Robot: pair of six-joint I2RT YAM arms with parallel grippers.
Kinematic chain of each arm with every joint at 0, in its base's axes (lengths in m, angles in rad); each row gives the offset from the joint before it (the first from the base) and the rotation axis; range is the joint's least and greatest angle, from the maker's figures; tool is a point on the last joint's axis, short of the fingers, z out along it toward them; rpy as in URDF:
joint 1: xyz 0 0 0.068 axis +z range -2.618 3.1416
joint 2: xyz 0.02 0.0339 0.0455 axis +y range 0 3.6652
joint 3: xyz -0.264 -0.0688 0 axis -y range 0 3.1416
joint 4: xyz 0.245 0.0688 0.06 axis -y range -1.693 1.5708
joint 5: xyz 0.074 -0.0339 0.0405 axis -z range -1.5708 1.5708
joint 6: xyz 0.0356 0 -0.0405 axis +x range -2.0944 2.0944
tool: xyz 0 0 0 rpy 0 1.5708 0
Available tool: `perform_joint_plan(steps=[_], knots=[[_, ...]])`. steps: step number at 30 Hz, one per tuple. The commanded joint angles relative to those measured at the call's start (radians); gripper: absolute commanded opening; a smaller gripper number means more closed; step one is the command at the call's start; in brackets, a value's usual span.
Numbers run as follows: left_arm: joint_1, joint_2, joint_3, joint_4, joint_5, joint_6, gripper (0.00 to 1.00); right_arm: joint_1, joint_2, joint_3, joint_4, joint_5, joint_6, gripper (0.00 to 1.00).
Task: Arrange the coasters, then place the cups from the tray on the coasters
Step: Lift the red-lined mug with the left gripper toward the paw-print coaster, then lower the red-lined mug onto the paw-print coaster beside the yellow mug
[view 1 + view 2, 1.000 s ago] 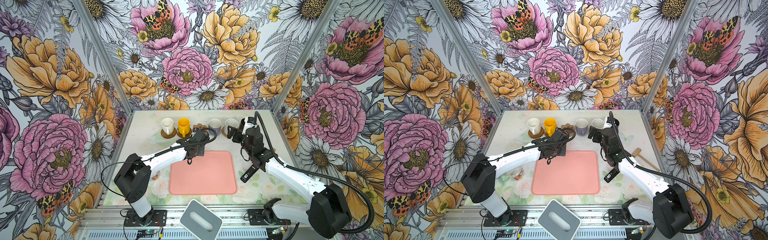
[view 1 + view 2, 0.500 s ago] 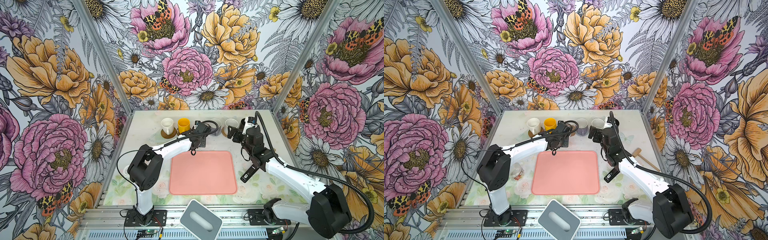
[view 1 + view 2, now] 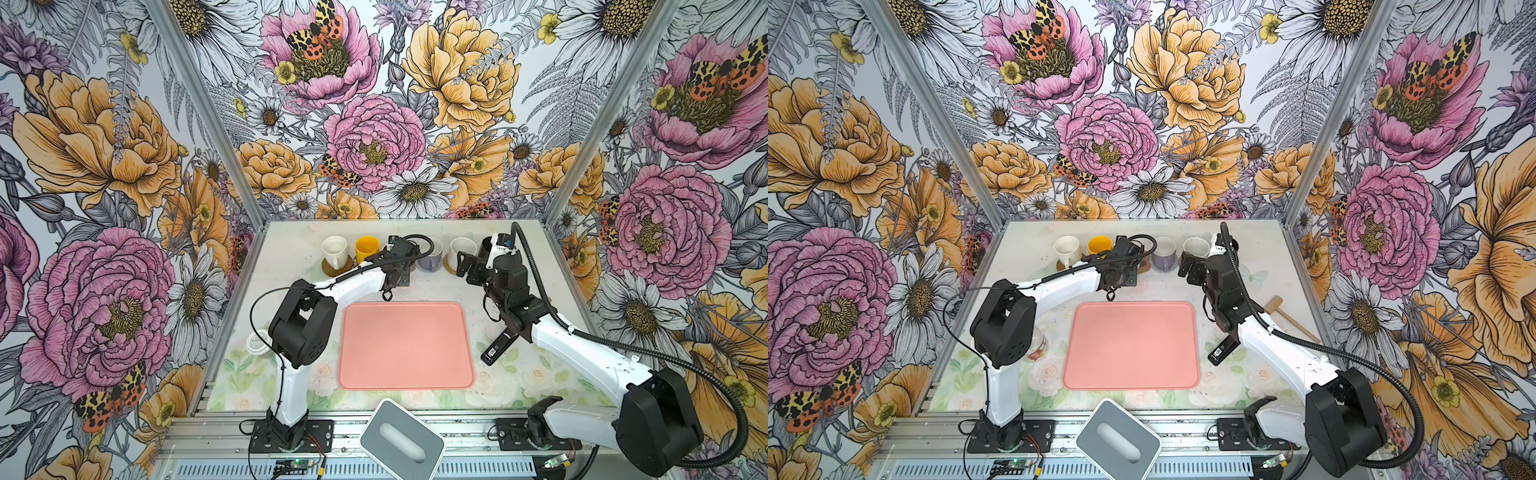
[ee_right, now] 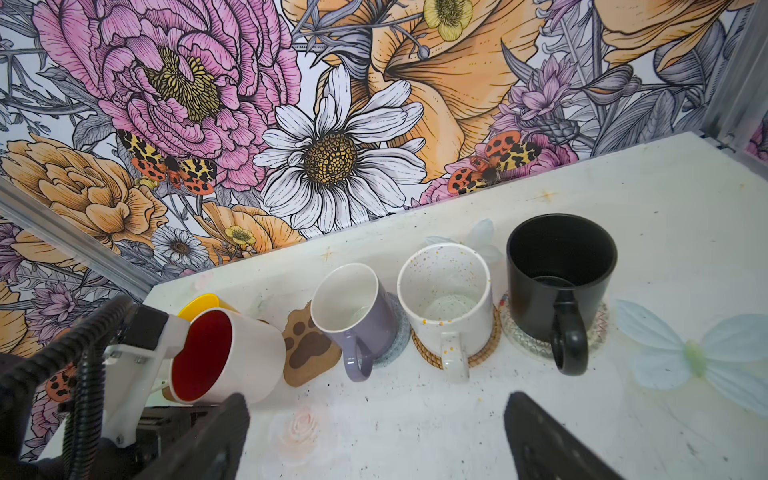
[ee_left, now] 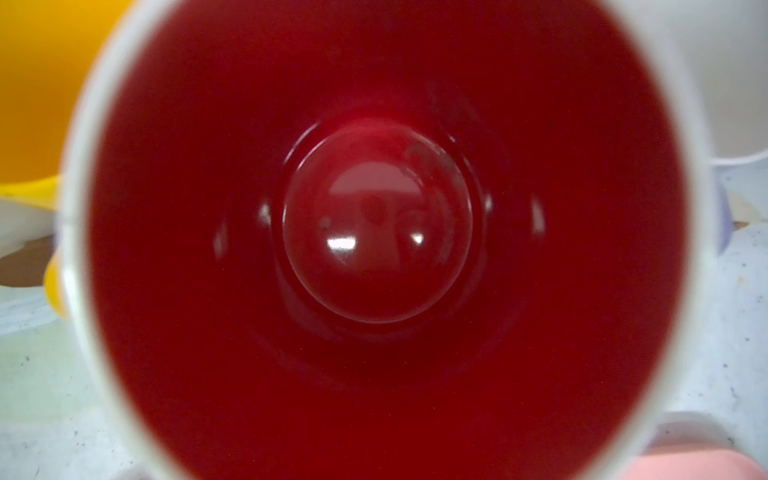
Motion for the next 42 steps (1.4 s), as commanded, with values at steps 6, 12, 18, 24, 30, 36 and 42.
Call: perform_joint_plan(steps=[6,12,18,24,30,36,42], knots=[[0.033,0.063,0.108,0.068,0.048,0.024,0.0,-0.016,-0.003,-0.004,-0.007,-0.001,-0.021,0.98],[0.049,0.103,0.158,0.067,0.06,0.035,0.0,-0.025,-0.002,-0.007,-0.008,-0.001,-0.018,0.98],[0.052,0.129,0.193,0.063,0.061,0.041,0.0,-0.028,0.0,-0.009,-0.007,-0.006,-0.019,0.98],[0.052,0.162,0.233,0.039,0.077,0.045,0.0,-0.032,0.007,-0.007,-0.004,-0.01,-0.016,0.98],[0.052,0.174,0.248,0.031,0.077,0.048,0.0,-0.033,0.009,-0.007,0.005,-0.032,-0.015,0.98],[0.053,0.188,0.268,0.02,0.078,0.051,0.0,-0.034,0.013,-0.008,0.006,-0.038,-0.014,0.98],[0.052,0.205,0.281,0.006,0.07,0.055,0.0,-0.036,0.009,-0.008,0.005,-0.041,-0.013,0.98]])
